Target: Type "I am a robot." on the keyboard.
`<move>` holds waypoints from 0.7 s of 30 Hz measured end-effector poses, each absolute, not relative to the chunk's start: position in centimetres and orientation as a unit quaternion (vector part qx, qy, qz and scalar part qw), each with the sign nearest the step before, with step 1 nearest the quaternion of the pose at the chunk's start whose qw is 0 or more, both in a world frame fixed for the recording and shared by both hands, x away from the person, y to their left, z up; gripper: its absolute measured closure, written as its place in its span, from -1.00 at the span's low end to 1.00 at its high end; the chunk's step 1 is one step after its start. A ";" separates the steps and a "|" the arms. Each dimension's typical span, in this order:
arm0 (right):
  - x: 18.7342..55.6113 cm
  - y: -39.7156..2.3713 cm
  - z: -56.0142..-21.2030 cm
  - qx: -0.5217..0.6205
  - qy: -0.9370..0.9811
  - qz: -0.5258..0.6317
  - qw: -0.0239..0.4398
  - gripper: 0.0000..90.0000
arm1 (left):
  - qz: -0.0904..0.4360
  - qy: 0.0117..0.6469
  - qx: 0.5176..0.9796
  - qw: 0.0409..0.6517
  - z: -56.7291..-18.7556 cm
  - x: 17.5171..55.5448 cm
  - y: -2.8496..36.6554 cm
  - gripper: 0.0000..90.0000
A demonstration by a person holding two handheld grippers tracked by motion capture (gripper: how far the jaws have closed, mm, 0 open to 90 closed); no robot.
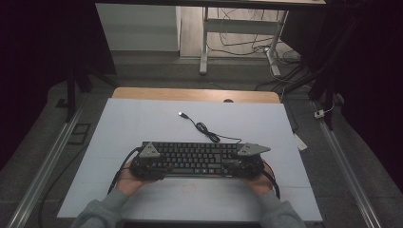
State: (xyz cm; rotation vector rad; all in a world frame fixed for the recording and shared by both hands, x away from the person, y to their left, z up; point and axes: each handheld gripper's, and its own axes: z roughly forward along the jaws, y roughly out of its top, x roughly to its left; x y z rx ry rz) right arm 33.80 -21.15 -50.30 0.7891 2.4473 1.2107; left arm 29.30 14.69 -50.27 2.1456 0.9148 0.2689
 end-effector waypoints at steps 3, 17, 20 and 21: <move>33.8 -21.1 -50.3 0.275 0.851 0.421 0.149 0.02 | 0.101 0.354 0.847 0.384 -50.4 29.2 14.4 0.04; 33.8 -21.1 -50.3 0.274 0.853 0.419 0.149 0.02 | 0.095 0.338 0.859 0.372 -51.0 29.2 13.6 0.53; 33.8 -21.1 -50.4 0.274 0.853 0.420 0.148 0.02 | 0.095 0.335 0.863 0.366 -51.3 29.3 13.3 0.66; 33.8 -21.1 -50.4 0.274 0.853 0.419 0.148 0.02 | 0.095 0.337 0.862 0.366 -51.3 29.3 13.2 0.72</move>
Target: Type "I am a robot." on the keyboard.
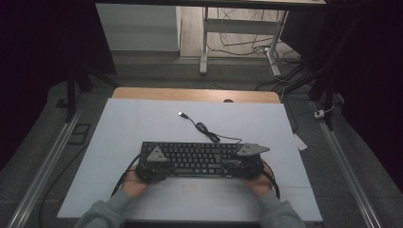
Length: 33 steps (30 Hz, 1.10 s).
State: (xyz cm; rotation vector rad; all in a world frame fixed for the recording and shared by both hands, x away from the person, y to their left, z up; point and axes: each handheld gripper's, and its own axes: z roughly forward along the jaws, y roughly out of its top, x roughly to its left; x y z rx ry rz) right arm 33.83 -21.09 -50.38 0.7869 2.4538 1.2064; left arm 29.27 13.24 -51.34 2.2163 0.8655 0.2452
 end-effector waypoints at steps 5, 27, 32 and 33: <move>33.8 -21.1 -50.4 0.273 0.853 0.419 0.148 0.02 | 0.093 0.332 0.866 0.362 -51.6 29.3 13.0 0.90; 33.8 -21.0 -50.4 0.273 0.854 0.417 0.147 0.02 | 0.103 0.336 0.865 0.358 -52.1 29.5 13.0 0.97; 33.8 -21.1 -50.4 0.273 0.854 0.418 0.147 0.02 | 0.111 0.351 0.849 0.379 -51.3 29.4 14.2 0.97; 33.8 -21.1 -50.4 0.273 0.854 0.418 0.147 0.02 | 0.112 0.354 0.846 0.382 -51.1 29.4 14.5 0.96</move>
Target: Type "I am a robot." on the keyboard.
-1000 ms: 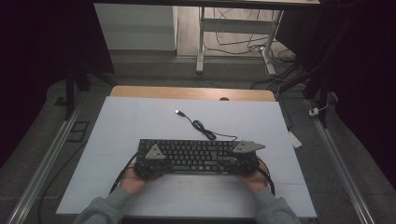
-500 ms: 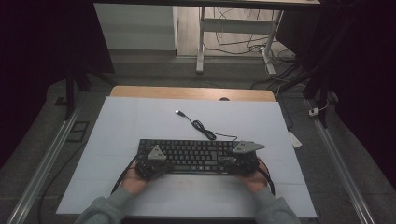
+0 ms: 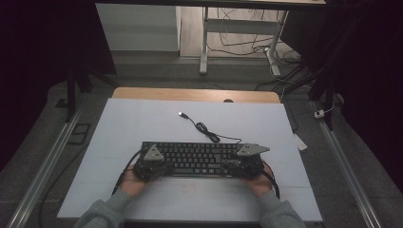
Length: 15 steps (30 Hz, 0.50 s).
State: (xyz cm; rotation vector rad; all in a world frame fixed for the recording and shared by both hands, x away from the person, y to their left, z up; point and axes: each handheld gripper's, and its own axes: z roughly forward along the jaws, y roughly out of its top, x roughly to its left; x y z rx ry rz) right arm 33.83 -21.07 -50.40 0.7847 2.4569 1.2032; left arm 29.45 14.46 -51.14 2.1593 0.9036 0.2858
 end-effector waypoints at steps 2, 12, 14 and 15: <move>33.9 -21.1 -50.4 0.273 0.854 0.418 0.147 0.02 | 0.108 0.361 0.839 0.392 -50.9 29.5 15.0 0.96; 33.8 -21.0 -50.4 0.271 0.854 0.419 0.148 0.01 | 0.112 0.385 0.818 0.413 -50.6 29.6 16.7 0.32; 33.8 -21.1 -50.4 0.270 0.854 0.419 0.146 0.01 | 0.113 0.395 0.814 0.412 -50.6 29.8 17.0 0.22; 33.8 -21.1 -50.4 0.270 0.854 0.420 0.146 0.01 | 0.113 0.400 0.812 0.410 -50.6 29.9 17.2 0.18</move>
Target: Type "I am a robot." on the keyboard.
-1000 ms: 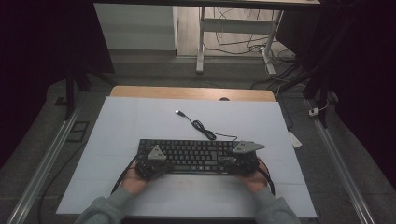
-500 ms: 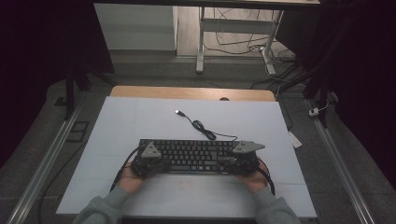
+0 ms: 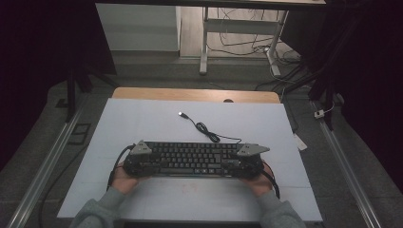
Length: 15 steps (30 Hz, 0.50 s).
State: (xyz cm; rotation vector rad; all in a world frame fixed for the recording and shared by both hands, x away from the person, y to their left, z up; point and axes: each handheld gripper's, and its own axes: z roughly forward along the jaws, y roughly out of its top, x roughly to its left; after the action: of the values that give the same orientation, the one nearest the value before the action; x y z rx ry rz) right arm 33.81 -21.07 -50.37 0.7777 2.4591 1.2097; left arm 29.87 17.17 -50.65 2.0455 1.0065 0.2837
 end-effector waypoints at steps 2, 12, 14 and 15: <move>33.8 -21.1 -50.4 0.271 0.853 0.422 0.145 0.01 | 0.112 0.411 0.808 0.407 -50.8 30.1 17.5 0.10; 33.8 -21.1 -50.4 0.270 0.854 0.421 0.146 0.01 | 0.118 0.437 0.799 0.397 -50.8 30.4 18.7 -0.06; 33.8 -21.1 -50.4 0.270 0.854 0.421 0.146 0.01 | 0.119 0.439 0.798 0.395 -50.8 30.5 18.9 -0.07; 33.8 -21.1 -50.4 0.270 0.853 0.421 0.146 0.01 | 0.119 0.442 0.797 0.395 -50.8 30.5 18.9 -0.07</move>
State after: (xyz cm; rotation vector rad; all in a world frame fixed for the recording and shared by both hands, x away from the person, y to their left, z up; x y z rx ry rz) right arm 33.81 -21.08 -50.37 0.7779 2.4571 1.2121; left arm 30.51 18.93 -50.82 2.0205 1.1198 0.3024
